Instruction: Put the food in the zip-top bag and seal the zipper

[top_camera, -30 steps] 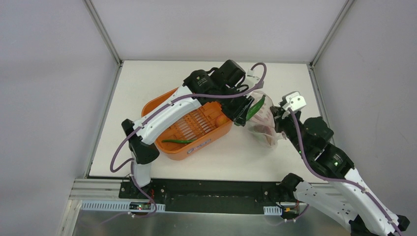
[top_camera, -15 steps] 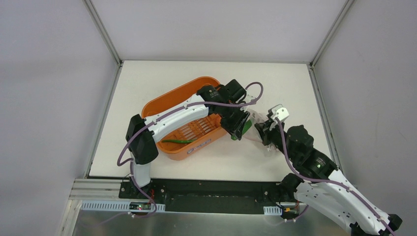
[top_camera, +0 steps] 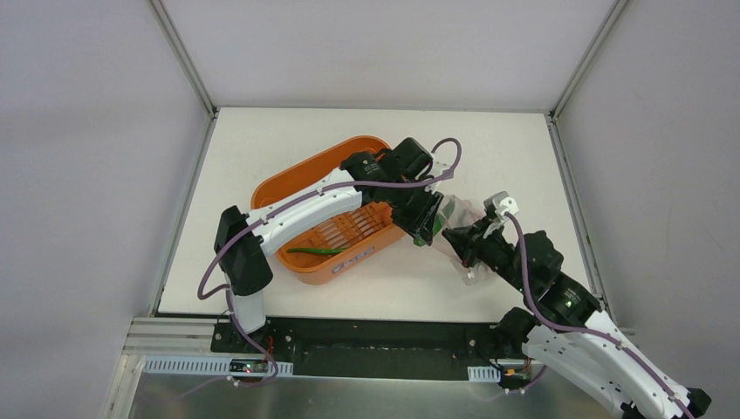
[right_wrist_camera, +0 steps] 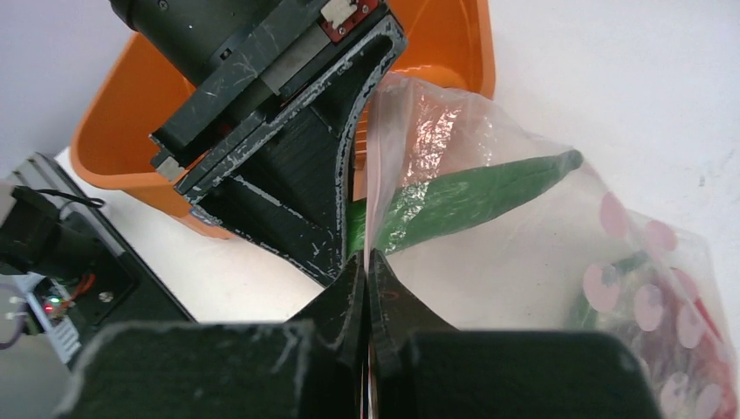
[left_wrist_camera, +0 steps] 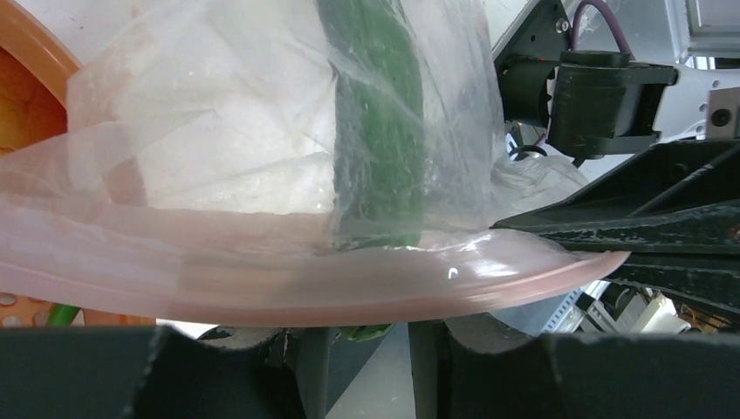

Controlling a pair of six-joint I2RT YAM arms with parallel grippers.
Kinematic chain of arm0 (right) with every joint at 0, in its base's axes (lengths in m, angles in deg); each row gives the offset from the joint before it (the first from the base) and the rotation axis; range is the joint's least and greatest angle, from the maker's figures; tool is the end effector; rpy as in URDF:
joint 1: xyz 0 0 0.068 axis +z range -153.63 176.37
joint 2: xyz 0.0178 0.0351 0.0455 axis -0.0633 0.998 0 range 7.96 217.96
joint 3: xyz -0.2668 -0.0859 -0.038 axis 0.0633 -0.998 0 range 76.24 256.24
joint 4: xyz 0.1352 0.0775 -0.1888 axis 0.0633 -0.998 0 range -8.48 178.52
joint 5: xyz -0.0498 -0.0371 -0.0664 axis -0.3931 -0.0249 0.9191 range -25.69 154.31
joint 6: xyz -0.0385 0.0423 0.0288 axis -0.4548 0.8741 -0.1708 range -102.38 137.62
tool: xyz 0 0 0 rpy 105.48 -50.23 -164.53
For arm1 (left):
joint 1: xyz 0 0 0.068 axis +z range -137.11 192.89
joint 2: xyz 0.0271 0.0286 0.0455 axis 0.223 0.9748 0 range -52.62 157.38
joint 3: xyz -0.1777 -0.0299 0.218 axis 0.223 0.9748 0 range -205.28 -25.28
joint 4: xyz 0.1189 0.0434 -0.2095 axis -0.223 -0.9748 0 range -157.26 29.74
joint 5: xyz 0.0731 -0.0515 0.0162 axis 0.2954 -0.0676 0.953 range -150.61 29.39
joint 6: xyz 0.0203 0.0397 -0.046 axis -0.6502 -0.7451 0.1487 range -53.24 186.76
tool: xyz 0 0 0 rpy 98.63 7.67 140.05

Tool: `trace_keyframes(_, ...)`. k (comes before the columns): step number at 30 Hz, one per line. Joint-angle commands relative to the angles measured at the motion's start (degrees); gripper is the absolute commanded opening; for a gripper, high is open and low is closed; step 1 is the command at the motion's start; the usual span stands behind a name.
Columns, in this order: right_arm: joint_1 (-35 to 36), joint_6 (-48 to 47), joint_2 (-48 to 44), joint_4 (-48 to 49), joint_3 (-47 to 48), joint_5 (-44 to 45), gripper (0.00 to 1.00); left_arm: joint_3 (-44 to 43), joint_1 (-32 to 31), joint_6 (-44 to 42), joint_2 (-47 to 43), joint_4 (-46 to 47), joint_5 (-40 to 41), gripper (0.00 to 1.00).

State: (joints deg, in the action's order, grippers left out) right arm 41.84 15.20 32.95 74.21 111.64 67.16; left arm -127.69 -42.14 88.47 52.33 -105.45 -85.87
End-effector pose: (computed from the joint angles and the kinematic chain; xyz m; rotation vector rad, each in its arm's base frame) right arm 0.0769 0.0746 0.3211 -0.6404 1.5378 0.5322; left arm 0.2121 -0.3401 0.3405 0.9669 2.4412 -1.0873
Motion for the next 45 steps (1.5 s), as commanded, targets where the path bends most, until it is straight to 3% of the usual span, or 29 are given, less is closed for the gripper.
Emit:
trace_keyframes(1,0.2,6.0,-2.2,5.4,-1.6,-4.5,0.00,-0.3,0.6,1.5,-2.7,2.2,-1.5,0.23)
trace_keyframes(5,0.2,7.2,-3.4,6.1,-2.4,-5.8,0.00,-0.1,0.6,2.3,-2.5,3.0,-1.6,0.25)
trace_keyframes(15,0.2,8.7,-4.5,5.6,-2.8,-1.7,0.00,1.7,0.8,2.0,-4.7,4.6,-2.1,0.46)
trace_keyframes(26,0.2,16.5,-9.1,8.8,-5.5,13.1,0.00,3.8,1.0,-0.6,-10.4,4.4,-0.7,0.47)
trace_keyframes(30,0.2,17.3,-10.2,8.5,-6.4,13.5,0.00,6.1,1.1,-4.3,-13.5,2.6,1.6,0.53)
trace_keyframes(36,0.2,17.2,-8.9,7.2,-6.3,10.7,0.00,13.4,2.9,-7.1,-20.0,3.6,6.0,0.64)
trace_keyframes(39,0.2,17.6,-8.1,7.0,-6.4,10.3,0.00,21.4,5.0,-5.9,-26.8,9.5,12.8,0.74)
trace_keyframes(40,0.2,17.7,-8.0,7.0,-6.5,10.2,0.00,24.3,5.9,-5.3,-33.9,11.2,14.9,0.78)
trace_keyframes(41,0.2,17.8,-7.9,7.1,-6.7,10.1,0.00,26.6,6.8,-5.0,-32.0,12.5,17.2,0.80)
trace_keyframes(45,0.2,17.4,-7.9,9.3,-7.9,9.3,0.00,36.4,11.2,-4.5,-39.7,17.2,24.3,0.90)
